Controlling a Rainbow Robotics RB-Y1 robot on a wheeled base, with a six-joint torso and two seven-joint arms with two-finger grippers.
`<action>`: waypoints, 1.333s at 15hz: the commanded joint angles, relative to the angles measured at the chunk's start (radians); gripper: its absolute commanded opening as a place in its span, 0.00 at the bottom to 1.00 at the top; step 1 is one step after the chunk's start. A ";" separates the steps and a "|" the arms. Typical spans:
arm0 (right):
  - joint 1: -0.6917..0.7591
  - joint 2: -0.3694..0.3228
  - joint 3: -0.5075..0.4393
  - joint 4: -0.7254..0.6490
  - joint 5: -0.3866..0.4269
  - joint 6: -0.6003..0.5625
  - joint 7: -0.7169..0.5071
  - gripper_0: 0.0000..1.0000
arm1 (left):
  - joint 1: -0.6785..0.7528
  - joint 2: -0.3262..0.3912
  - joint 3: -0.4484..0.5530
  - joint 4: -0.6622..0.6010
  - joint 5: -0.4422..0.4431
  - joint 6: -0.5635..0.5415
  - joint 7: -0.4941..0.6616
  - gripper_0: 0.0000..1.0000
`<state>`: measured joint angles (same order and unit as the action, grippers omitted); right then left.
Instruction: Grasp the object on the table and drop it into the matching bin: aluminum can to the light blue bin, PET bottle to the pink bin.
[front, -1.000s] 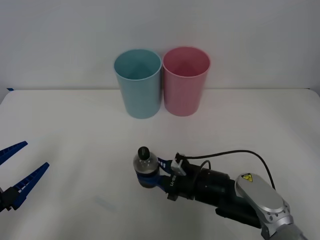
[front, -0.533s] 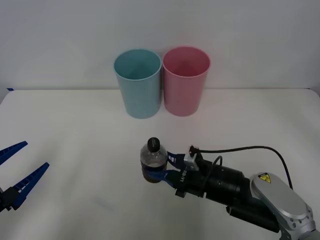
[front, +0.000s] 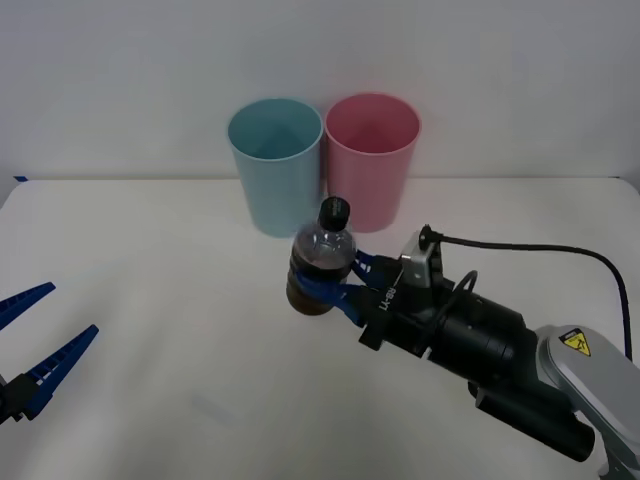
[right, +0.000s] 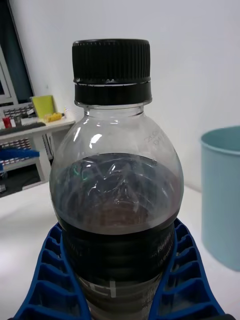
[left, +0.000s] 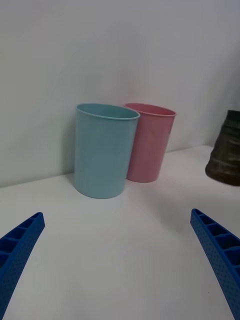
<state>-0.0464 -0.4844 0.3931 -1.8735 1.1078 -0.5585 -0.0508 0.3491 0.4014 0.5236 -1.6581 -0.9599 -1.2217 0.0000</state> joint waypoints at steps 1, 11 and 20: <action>-0.006 -0.005 -0.046 -0.065 0.001 0.055 -0.093 0.00 | 0.000 0.000 0.000 0.000 0.000 0.000 0.000 1.00; -0.185 -0.069 -0.178 -0.067 0.023 0.207 -0.293 0.00 | 0.000 0.000 0.000 0.000 0.000 0.000 0.000 1.00; -0.440 -0.068 -0.188 0.231 0.064 0.166 -0.297 0.00 | 0.000 0.000 0.000 0.000 0.000 0.000 0.000 1.00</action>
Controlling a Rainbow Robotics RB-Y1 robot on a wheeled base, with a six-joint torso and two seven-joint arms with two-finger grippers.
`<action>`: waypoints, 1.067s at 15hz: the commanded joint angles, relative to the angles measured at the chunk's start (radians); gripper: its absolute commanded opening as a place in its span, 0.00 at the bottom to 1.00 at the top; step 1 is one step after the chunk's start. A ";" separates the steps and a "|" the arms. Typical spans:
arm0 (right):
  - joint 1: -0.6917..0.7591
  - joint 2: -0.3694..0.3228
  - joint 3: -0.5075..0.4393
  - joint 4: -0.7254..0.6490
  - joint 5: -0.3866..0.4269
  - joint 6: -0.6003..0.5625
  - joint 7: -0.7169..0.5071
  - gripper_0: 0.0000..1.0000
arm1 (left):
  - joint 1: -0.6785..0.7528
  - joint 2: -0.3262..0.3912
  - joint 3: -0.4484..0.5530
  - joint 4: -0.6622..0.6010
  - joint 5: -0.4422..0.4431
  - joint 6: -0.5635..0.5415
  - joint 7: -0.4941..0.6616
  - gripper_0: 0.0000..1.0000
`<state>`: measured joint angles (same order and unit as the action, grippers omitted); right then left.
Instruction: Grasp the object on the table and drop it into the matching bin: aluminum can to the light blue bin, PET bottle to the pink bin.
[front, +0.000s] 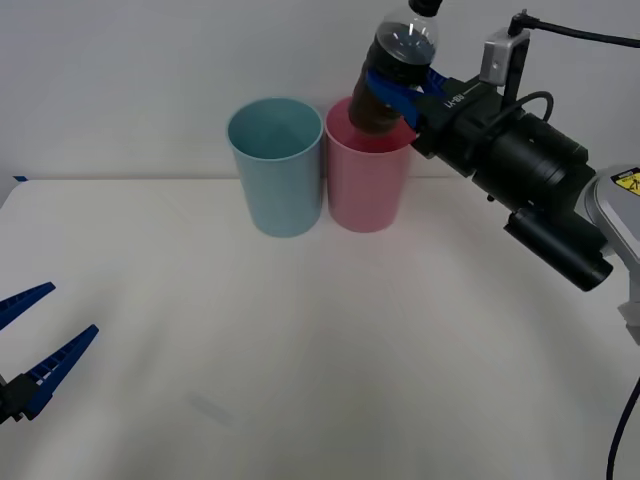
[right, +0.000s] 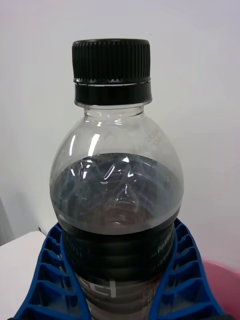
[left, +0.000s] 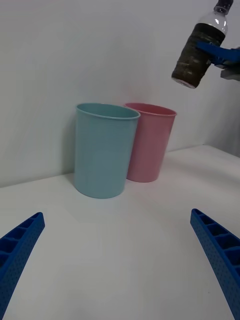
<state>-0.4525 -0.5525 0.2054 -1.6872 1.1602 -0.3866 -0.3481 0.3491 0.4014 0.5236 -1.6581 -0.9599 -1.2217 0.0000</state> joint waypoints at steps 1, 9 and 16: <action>-0.051 0.000 0.000 0.072 0.019 -0.008 0.000 0.00 | 0.000 0.000 0.000 0.000 0.000 0.000 0.000 1.00; -0.210 0.031 0.000 0.342 0.078 -0.040 0.023 0.00 | 0.000 0.000 0.000 0.000 0.000 0.000 0.000 1.00; -0.278 0.088 -0.001 0.466 0.093 -0.061 0.055 0.00 | 0.000 0.000 0.000 0.000 0.000 0.000 0.000 1.00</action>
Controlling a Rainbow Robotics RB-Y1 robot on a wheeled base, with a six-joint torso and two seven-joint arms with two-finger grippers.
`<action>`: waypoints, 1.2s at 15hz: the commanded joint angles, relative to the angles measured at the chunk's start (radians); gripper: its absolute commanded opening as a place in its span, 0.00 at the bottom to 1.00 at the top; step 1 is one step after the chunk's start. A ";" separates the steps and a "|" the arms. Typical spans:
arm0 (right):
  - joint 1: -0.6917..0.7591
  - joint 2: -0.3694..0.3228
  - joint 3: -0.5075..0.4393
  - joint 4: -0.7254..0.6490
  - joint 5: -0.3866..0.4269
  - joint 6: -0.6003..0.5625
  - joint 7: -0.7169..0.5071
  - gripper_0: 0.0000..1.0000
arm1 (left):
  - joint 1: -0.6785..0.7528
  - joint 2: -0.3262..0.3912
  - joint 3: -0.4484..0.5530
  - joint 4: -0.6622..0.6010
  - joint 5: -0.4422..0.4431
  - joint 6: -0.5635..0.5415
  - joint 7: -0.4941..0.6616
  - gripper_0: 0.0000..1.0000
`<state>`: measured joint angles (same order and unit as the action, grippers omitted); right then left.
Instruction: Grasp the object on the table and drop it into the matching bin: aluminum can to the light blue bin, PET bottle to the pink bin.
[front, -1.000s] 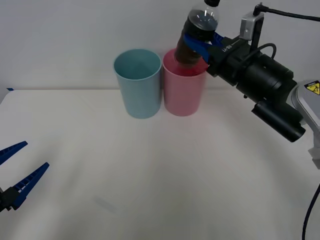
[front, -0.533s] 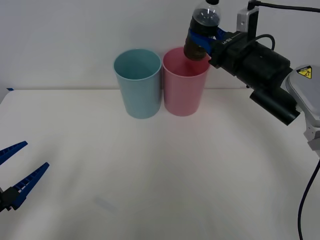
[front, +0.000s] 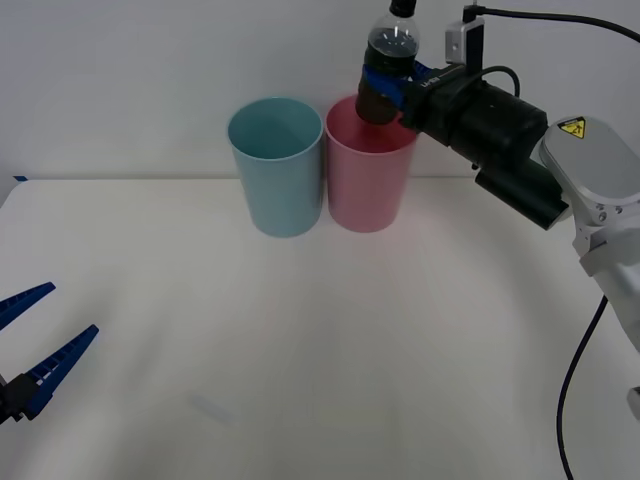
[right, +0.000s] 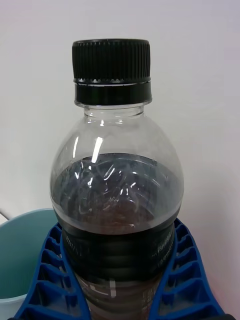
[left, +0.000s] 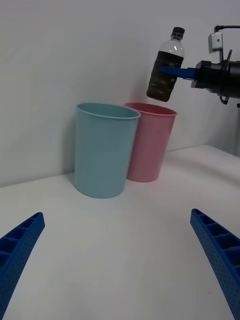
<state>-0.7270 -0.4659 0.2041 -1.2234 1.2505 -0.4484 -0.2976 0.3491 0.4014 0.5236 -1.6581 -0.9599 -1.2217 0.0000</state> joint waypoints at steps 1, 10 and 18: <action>-0.003 0.003 0.000 0.002 0.003 0.000 0.009 0.01 | 0.000 0.000 0.000 0.000 0.000 0.000 0.000 1.00; -0.005 0.006 -0.002 -0.001 -0.009 -0.010 0.048 1.00 | 0.000 0.000 0.000 0.000 0.000 0.000 0.000 1.00; 0.173 -0.031 -0.009 -0.255 -0.075 -0.061 0.038 1.00 | 0.000 0.000 0.000 0.000 0.000 0.000 0.000 1.00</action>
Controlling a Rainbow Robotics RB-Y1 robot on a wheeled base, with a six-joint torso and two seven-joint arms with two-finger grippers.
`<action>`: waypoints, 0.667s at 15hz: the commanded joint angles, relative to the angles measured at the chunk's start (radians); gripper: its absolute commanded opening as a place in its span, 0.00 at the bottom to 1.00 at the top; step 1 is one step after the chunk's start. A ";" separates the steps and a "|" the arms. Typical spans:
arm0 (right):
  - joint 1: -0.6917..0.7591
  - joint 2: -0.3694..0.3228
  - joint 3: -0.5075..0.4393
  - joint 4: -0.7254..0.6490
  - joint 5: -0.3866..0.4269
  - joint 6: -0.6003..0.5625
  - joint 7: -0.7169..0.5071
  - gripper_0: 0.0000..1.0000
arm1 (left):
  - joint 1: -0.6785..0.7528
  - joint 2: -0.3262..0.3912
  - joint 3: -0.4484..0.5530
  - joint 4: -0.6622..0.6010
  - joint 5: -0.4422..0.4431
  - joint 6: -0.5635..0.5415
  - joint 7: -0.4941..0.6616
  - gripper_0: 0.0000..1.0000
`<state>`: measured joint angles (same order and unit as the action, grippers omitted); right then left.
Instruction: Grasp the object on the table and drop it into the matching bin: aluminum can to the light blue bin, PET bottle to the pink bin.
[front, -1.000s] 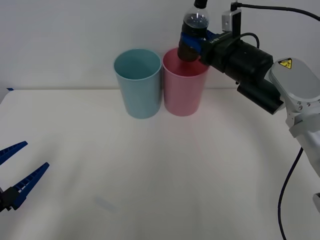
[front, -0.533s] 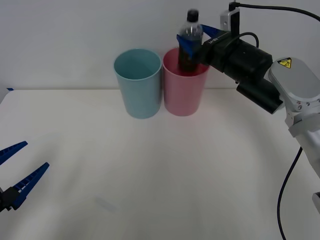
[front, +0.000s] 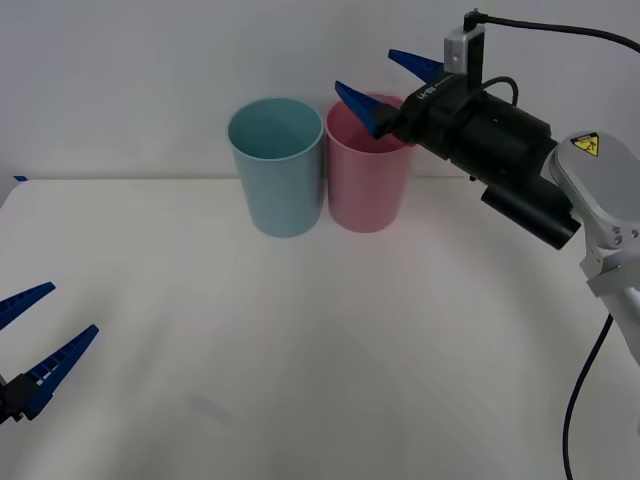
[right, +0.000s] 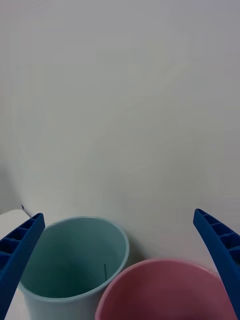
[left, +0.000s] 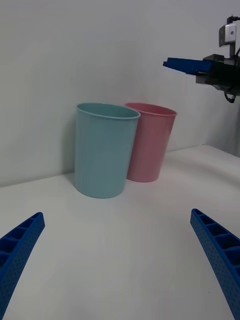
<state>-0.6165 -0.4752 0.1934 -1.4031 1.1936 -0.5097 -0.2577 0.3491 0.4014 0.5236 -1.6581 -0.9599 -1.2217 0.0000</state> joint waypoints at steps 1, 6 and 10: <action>0.104 -0.039 0.000 -0.126 -0.035 -0.001 -0.002 1.00 | 0.000 0.000 0.000 0.000 0.000 0.000 0.000 1.00; 0.350 -0.140 -0.031 -0.378 -0.118 -0.039 0.015 1.00 | 0.000 0.000 0.000 0.000 0.000 0.000 0.000 1.00; 0.526 -0.152 -0.127 -0.494 -0.128 -0.165 0.037 1.00 | 0.000 0.000 0.000 0.000 0.000 0.000 0.000 1.00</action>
<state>-0.1244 -0.6272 0.0843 -1.8774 1.0663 -0.6503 -0.2265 0.3490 0.4014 0.5236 -1.6581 -0.9599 -1.2217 0.0000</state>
